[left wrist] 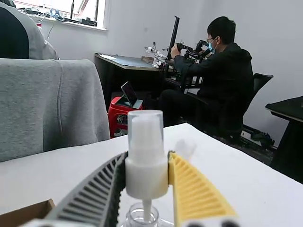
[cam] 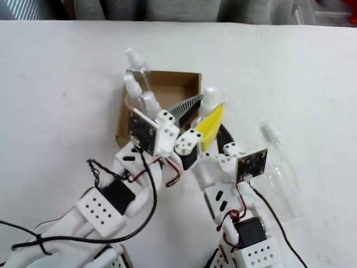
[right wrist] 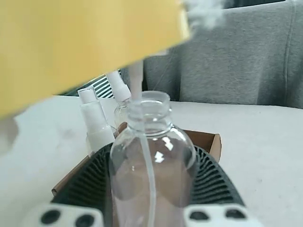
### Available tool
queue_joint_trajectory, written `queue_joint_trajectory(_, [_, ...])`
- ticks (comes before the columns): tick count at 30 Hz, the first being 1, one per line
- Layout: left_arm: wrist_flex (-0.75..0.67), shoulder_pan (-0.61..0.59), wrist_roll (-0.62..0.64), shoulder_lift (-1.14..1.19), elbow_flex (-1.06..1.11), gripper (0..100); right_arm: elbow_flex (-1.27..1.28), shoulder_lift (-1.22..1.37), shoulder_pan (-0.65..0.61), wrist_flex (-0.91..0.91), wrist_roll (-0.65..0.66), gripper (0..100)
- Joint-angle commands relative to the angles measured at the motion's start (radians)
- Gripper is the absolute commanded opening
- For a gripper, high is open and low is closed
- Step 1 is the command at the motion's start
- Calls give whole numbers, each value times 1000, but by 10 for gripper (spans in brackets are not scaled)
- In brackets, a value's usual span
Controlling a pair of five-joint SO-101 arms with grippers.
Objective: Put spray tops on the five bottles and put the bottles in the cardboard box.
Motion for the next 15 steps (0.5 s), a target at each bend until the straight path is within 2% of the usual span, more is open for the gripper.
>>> queue_joint_trajectory(1, [57,-2,6,-56,-8,20,23,-13,12,4,-5,16])
queue_joint_trajectory(15, [64,1,8,-50,-11,20,23,-15,42,1,-3,16])
